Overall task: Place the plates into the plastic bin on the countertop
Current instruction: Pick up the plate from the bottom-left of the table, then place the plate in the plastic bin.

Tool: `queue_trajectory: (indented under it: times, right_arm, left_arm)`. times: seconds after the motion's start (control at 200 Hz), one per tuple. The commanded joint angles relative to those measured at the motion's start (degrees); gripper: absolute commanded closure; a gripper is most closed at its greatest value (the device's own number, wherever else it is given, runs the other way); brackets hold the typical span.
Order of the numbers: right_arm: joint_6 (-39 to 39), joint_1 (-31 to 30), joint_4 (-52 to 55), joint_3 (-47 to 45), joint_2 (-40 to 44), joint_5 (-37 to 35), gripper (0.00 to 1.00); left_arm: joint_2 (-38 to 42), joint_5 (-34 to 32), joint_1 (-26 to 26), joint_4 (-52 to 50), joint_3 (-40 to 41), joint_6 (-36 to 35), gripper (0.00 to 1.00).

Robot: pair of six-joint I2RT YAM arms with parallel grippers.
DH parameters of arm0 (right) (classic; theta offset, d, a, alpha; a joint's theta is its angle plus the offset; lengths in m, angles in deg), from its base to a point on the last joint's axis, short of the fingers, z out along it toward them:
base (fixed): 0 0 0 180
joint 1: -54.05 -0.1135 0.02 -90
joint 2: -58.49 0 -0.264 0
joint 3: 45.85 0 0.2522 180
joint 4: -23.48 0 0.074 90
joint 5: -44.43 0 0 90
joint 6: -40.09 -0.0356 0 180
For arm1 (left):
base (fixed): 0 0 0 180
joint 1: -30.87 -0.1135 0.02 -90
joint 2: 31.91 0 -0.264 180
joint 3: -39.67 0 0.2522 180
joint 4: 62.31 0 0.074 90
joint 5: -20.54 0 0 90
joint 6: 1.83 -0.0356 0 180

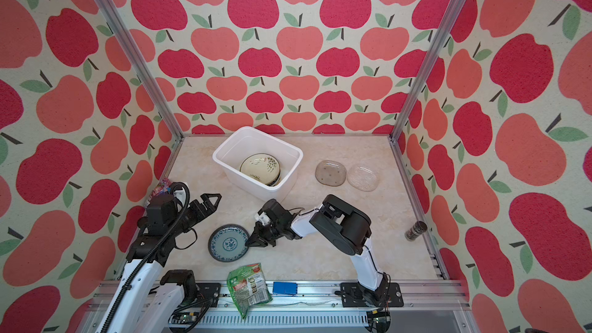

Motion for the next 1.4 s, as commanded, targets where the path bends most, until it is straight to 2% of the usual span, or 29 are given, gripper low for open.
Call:
queue_trajectory:
  times: [0.0,0.175,0.345,0.505,0.63,0.77,0.906,0.996,1.161,1.396]
  right_arm:
    - [2.42,1.18,6.14,-1.62,0.71,-1.77,1.0]
    - [7.62,1.81,14.95,-4.67,9.97,-3.43,1.0]
    - [16.55,2.69,35.48,-6.3,26.82,-9.5,1.0]
    - [23.16,3.66,55.84,2.08,41.22,-17.05,1.0]
    - [27.34,8.3,65.33,12.55,45.97,-21.71,1.0]
    - [30.97,16.45,63.62,22.27,43.31,-22.73,1.0]
    - [32.39,23.61,57.78,30.44,34.33,-21.34,1.0]
    - [30.21,27.23,53.34,34.75,28.31,-19.84,1.0]
    - [28.25,28.36,54.74,46.67,15.95,-21.81,1.0]
    - [25.41,26.36,52.32,56.37,4.15,-22.27,1.0]
  left_arm:
    - [-0.68,0.34,-0.36,1.05,0.06,-0.83,0.01]
    - [-3.2,0.53,-0.36,5.52,0.5,-0.08,0.01]
    - [-7.42,2.41,-0.36,9.21,-1.96,0.33,0.01]
    - [-10.9,2.85,-0.18,10.35,-6.53,0.58,0.01]
    - [-13.34,1.85,-0.18,11.44,-10.04,0.2,0.01]
    - [-19.01,2.13,-0.05,14.95,-12.9,0.69,0.01]
    - [-22.52,1.77,0.17,16.79,-14.4,0.88,0.01]
    - [-23.53,0.78,0.34,16.66,-15.21,0.4,0.01]
    - [-25.51,0.96,0.51,21.19,-13.59,1.62,0.01]
    - [-28.84,0.34,2.64,26.69,-12.5,2.46,0.01]
